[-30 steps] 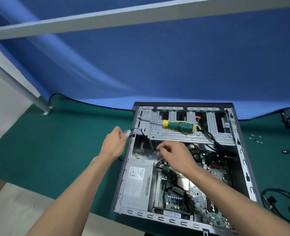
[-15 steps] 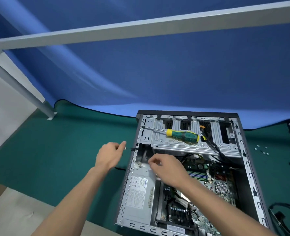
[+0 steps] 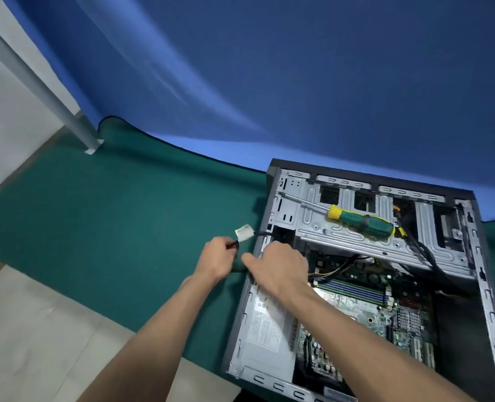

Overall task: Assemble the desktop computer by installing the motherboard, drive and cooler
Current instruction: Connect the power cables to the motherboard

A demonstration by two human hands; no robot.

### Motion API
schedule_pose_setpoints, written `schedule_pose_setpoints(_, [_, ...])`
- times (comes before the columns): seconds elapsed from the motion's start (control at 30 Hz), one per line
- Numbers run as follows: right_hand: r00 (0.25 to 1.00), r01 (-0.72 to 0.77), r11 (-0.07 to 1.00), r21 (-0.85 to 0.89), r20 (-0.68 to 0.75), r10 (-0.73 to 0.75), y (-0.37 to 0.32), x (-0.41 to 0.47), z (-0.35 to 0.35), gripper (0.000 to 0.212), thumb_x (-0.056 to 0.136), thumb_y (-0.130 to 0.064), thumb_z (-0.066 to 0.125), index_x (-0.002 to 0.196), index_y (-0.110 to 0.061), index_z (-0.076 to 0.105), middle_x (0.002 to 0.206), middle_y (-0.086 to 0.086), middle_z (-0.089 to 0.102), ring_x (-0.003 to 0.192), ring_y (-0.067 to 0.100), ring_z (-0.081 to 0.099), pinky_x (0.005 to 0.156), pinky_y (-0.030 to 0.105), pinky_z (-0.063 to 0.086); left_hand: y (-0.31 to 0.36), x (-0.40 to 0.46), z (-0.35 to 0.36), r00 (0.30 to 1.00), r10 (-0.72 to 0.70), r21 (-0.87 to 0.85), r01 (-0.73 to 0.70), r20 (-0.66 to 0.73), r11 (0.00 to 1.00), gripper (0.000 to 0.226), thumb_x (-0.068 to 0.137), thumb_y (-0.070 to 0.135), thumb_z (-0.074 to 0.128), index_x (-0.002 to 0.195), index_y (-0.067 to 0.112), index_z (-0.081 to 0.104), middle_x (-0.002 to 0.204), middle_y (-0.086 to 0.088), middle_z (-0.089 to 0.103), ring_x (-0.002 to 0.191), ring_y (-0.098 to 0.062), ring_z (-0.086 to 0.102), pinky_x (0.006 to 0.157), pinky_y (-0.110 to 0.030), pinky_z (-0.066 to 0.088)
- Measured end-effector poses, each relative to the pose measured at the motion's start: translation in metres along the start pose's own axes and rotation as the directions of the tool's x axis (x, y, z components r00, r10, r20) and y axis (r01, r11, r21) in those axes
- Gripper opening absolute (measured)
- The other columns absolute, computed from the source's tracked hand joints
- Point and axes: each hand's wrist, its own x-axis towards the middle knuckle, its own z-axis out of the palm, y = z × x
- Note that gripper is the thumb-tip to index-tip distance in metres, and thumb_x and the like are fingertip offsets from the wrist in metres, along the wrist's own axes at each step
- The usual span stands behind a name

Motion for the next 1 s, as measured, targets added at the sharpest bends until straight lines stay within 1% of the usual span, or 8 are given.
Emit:
schedule_pose_setpoints(0.13, [0.997,-0.045,0.999,-0.013,-0.06,0.044,-0.002,0.002,-0.006,0.042,0.077,-0.044,0.05,0.047,-0.015,0.042,0.045,-0.004,0.043,0.046,0.015,0.042,0.05,0.025,0.028,-0.014,0.011,-0.012,0.993,-0.116,-0.146,0.118,0.025,0.982,0.047,0.098,0.027,0.046,0.054,0.011,0.056,0.045,-0.003,0.047,0.04,-0.018,0.047,0.043,-0.023,0.036])
schedule_pose_setpoints(0.33, [0.993,-0.087,0.995,-0.043,-0.079,0.084,-0.007,0.003,-0.005,0.045,0.076,-0.042,0.053,0.044,-0.015,0.038,0.041,-0.005,0.04,0.042,0.014,0.039,0.047,0.023,0.025,0.024,0.024,-0.041,0.963,0.25,0.569,-0.152,-0.098,0.808,0.047,0.1,0.041,0.034,0.086,0.008,0.063,0.092,-0.016,0.066,0.085,-0.038,0.06,0.065,-0.034,0.035])
schedule_pose_setpoints(0.43, [0.99,-0.112,0.992,-0.05,-0.088,0.107,-0.007,0.005,-0.005,0.045,0.075,-0.043,0.053,0.044,-0.014,0.038,0.042,-0.004,0.04,0.042,0.015,0.039,0.046,0.024,0.025,0.048,0.028,-0.049,0.95,0.312,0.686,-0.213,-0.022,0.696,0.027,0.097,0.024,0.041,0.09,0.008,0.061,0.096,-0.013,0.066,0.086,-0.035,0.061,0.065,-0.033,0.036])
schedule_pose_setpoints(0.57, [0.987,-0.14,0.99,-0.029,-0.077,0.138,-0.008,0.008,-0.006,0.045,0.074,-0.044,0.055,0.044,-0.015,0.038,0.041,-0.005,0.041,0.041,0.015,0.039,0.046,0.023,0.027,0.063,0.028,-0.055,0.984,0.149,0.642,-0.178,0.1,0.745,0.01,0.087,0.009,0.047,0.078,0.011,0.047,0.085,-0.008,0.058,0.075,-0.028,0.049,0.064,-0.031,0.039])
schedule_pose_setpoints(0.67, [0.984,-0.163,0.986,-0.017,-0.08,0.161,-0.008,0.012,-0.008,0.043,0.073,-0.044,0.055,0.044,-0.015,0.04,0.042,-0.005,0.043,0.042,0.016,0.042,0.048,0.024,0.03,0.067,0.022,-0.056,0.954,0.291,0.636,-0.267,0.069,0.724,0.016,0.09,0.013,0.048,0.075,0.011,0.046,0.078,-0.007,0.055,0.071,-0.029,0.048,0.062,-0.032,0.038])
schedule_pose_setpoints(0.8, [0.978,-0.187,0.982,0.002,-0.093,0.186,-0.008,0.014,-0.009,0.041,0.072,-0.044,0.055,0.045,-0.015,0.044,0.044,-0.004,0.048,0.046,0.017,0.046,0.053,0.026,0.037,0.05,0.032,-0.053,0.943,0.286,0.056,-0.281,-0.17,0.958,0.022,0.088,0.018,0.06,0.067,0.013,0.054,0.075,-0.009,0.059,0.078,-0.036,0.056,0.066,-0.034,0.044])
schedule_pose_setpoints(0.87, [0.978,-0.19,0.982,-0.004,-0.091,0.188,-0.009,0.014,-0.008,0.041,0.071,-0.045,0.055,0.045,-0.014,0.046,0.045,-0.003,0.05,0.048,0.018,0.049,0.056,0.026,0.041,0.033,0.035,-0.039,0.972,0.174,-0.119,-0.194,-0.16,0.974,0.012,0.082,0.014,0.065,0.093,0.011,0.064,0.098,-0.011,0.061,0.099,-0.03,0.054,0.086,-0.036,0.045])
schedule_pose_setpoints(1.0, [0.979,-0.183,0.983,-0.015,-0.094,0.18,-0.009,0.015,-0.008,0.04,0.07,-0.045,0.055,0.044,-0.015,0.046,0.044,-0.004,0.048,0.046,0.017,0.047,0.054,0.025,0.039,-0.01,0.033,-0.009,0.978,0.177,0.26,-0.144,-0.109,0.955,0.065,0.079,0.022,0.064,0.137,0.014,0.036,0.133,-0.008,0.041,0.126,-0.026,0.032,0.104,-0.034,0.029])
